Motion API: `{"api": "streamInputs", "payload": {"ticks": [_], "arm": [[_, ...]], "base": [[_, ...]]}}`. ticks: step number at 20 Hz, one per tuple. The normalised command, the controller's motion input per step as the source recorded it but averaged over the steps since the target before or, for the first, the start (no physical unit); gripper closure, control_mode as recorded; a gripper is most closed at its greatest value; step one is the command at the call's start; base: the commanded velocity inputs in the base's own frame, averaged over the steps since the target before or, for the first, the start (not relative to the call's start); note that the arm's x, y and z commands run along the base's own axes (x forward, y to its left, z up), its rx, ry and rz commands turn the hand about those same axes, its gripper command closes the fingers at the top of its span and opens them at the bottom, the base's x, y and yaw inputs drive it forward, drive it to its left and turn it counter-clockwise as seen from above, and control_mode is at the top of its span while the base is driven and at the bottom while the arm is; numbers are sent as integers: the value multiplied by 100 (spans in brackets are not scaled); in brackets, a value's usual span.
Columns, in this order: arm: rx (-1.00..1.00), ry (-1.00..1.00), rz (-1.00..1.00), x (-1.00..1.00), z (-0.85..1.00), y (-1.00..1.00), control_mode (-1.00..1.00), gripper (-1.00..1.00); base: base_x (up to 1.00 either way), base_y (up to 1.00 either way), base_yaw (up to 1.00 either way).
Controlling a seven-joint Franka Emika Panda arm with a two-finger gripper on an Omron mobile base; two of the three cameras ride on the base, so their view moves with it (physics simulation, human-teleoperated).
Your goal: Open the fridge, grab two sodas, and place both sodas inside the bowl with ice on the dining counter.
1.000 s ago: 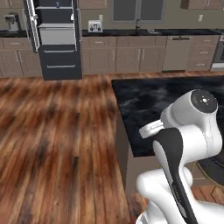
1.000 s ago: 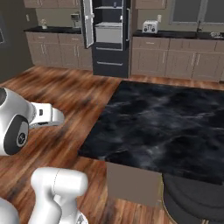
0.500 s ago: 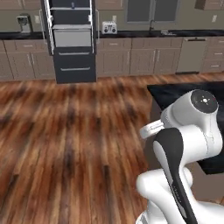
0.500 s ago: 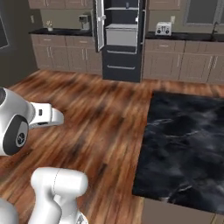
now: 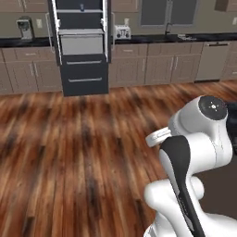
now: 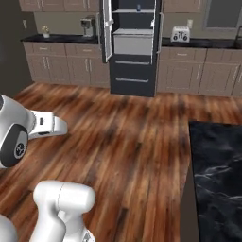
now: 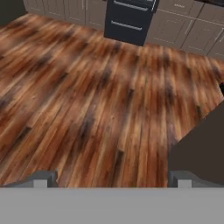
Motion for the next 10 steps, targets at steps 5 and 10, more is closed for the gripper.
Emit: {"api": "streamInputs", "payload": {"ticks": [5,10], "arm": [[0,0,0,0,0,0,100,-100],[0,0,0,0,0,0,100,-100]], "base": [[100,6,0],[100,0,1]]}}
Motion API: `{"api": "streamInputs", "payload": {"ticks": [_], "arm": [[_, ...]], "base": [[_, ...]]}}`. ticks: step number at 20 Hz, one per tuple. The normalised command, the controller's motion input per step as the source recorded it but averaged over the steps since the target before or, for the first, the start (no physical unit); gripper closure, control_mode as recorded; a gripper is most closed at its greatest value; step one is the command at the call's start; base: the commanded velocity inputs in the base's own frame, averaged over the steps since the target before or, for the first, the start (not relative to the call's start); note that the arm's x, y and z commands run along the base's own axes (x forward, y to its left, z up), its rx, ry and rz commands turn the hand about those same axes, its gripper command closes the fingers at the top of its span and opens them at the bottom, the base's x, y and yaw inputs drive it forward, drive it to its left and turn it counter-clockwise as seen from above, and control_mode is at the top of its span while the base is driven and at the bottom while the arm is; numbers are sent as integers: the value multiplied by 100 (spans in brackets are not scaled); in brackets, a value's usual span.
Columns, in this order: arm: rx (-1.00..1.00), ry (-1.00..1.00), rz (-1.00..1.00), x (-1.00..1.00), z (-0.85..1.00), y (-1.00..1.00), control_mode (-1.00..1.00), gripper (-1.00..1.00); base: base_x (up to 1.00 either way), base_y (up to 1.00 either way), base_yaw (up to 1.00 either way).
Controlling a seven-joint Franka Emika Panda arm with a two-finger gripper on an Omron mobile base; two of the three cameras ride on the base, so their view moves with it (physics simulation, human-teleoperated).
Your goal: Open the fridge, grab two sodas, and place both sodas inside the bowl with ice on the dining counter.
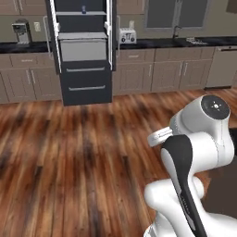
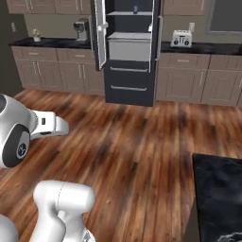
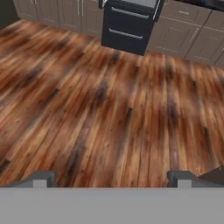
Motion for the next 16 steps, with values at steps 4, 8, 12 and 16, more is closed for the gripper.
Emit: {"api": "streamInputs", "payload": {"ticks": [4,8,12,16], "arm": [[0,0,0,0,0,0,100,-100],[0,0,0,0,0,0,100,-100],[0,0,0,0,0,0,100,-100],[0,0,0,0,0,0,100,-100]], "base": [[100,5,0],[100,16,0],[100,31,0],[100,40,-3]]}}
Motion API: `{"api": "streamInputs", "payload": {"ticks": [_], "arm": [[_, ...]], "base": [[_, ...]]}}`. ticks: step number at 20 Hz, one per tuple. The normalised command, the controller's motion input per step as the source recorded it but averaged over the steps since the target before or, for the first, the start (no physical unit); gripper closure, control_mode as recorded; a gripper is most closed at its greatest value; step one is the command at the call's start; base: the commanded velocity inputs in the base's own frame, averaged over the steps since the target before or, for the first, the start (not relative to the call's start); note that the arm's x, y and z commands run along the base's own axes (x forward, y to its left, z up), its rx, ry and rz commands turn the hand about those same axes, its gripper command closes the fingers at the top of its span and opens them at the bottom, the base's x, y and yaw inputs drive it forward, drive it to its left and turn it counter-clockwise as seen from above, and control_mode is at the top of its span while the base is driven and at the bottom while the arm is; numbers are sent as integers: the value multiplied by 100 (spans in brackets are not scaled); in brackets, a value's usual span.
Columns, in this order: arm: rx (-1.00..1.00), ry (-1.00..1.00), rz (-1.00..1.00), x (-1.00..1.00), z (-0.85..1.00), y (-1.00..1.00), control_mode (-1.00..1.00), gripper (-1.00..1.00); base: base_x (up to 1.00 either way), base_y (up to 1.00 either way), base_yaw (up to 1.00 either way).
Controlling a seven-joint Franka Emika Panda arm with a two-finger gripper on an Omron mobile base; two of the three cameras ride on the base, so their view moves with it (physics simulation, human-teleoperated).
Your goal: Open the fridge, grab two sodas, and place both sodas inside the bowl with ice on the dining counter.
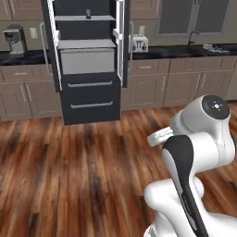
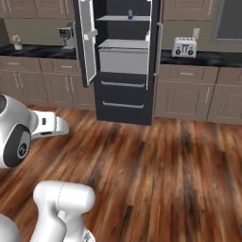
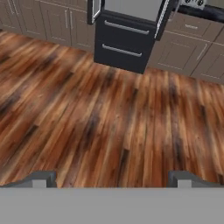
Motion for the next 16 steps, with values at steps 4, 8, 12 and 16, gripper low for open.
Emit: {"api": "streamInputs", "payload": {"ticks": [4,8,12,16], "arm": [[0,0,0,0,0,0,100,-100],[0,0,0,0,0,0,100,-100],[0,0,0,0,0,0,100,-100],[0,0,0,0,0,0,100,-100]], "base": [[100,42,-3],[100,41,-2],[100,40,-2],[100,33,-3]]}}
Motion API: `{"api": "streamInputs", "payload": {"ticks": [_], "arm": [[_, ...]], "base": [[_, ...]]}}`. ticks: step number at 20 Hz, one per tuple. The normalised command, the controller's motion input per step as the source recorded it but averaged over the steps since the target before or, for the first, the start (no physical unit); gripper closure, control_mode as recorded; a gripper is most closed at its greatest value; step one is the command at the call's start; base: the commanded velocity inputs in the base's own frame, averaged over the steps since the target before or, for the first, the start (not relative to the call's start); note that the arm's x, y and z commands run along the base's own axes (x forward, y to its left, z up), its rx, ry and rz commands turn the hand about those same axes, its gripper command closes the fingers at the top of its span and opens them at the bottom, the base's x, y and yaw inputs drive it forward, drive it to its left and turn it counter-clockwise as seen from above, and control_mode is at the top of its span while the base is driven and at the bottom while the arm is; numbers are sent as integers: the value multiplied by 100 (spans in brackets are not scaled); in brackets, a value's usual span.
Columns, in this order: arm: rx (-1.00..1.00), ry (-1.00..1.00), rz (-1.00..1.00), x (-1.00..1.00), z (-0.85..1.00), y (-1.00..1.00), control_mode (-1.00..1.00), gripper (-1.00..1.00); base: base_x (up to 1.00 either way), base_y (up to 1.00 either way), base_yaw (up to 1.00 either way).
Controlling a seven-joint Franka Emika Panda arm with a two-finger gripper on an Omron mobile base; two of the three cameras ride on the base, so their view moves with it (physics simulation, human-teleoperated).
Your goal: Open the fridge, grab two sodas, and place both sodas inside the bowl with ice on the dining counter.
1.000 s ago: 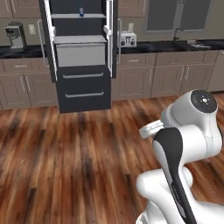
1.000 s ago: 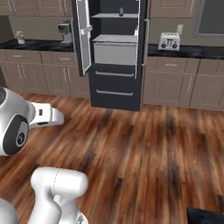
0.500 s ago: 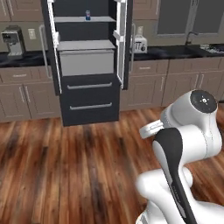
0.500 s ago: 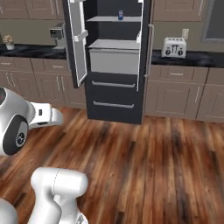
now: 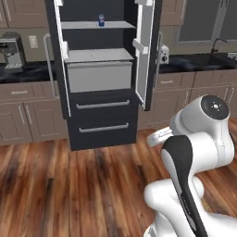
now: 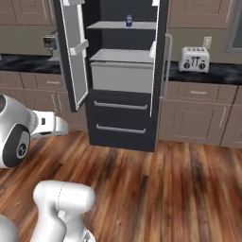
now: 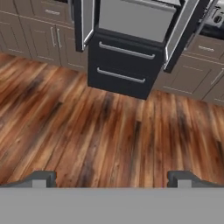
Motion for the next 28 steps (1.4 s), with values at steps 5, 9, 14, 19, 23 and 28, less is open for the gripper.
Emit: {"api": "streamInputs", "payload": {"ticks": [5,9,14,19,23,28], "arm": [[0,0,0,0,0,0,100,-100],[0,0,0,0,0,0,100,-100],[0,0,0,0,0,0,100,-100],[0,0,0,0,0,0,100,-100],[0,0,0,0,0,0,100,-100],[0,0,0,0,0,0,100,-100]], "base": [[100,26,-1],[99,23,-1],[96,20,0],[91,21,0],[88,20,0],[85,29,-1]]}}
